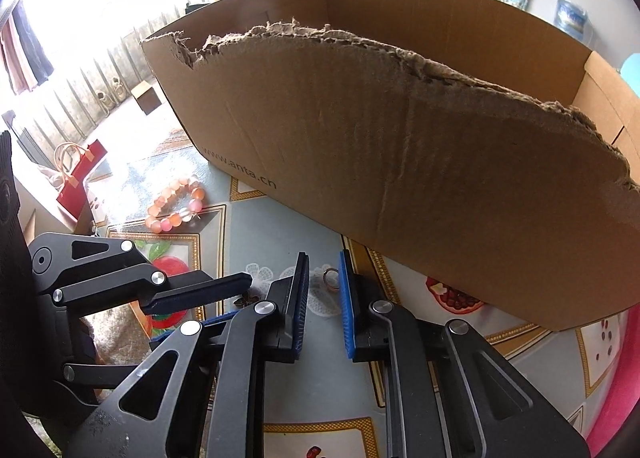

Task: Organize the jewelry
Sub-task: 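Lower the open right tool over a small gold ring charm, then close the right tool on the gold ring charm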

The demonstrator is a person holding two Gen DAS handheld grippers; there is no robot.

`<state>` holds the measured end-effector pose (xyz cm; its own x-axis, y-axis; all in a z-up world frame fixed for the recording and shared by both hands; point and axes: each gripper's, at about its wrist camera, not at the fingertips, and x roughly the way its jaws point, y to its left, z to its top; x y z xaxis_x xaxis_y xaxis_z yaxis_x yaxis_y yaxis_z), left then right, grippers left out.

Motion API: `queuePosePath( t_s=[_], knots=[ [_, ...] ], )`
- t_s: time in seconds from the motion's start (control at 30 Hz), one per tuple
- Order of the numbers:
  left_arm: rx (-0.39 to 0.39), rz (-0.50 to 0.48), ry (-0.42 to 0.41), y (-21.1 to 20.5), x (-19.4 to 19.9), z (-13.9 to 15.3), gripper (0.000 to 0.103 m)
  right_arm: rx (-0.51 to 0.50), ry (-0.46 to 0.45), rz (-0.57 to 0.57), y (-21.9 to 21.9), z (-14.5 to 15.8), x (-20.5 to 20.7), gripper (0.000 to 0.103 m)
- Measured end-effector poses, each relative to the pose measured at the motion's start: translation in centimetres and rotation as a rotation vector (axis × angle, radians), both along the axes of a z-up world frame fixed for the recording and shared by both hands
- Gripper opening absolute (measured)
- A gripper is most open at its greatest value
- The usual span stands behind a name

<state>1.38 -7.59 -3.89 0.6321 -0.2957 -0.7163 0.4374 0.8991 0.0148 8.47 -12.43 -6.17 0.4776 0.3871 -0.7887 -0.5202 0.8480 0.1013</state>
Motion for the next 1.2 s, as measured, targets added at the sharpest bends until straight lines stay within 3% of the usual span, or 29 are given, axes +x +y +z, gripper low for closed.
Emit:
queuePosePath(
  t_s=[0.57, 0.67, 0.97, 1.2],
  knots=[
    [0.008, -0.002, -0.003, -0.1, 0.0, 0.0, 0.013, -0.021, -0.012, -0.005, 0.7, 0.3, -0.3, 0.018],
    [0.008, -0.002, -0.004, -0.1, 0.0, 0.1, 0.013, -0.036, -0.025, -0.005, 0.9, 0.2, -0.4, 0.009],
    [0.003, -0.003, -0.004, -0.1, -0.1, 0.1, 0.013, 0.025, -0.022, -0.027, 0.3, 0.6, -0.4, 0.009],
    [-0.016, -0.002, 0.004, 0.3, 0.0, 0.2, 0.013, 0.128, -0.049, -0.060, -3.1, 3.6, -1.2, 0.009]
  ],
)
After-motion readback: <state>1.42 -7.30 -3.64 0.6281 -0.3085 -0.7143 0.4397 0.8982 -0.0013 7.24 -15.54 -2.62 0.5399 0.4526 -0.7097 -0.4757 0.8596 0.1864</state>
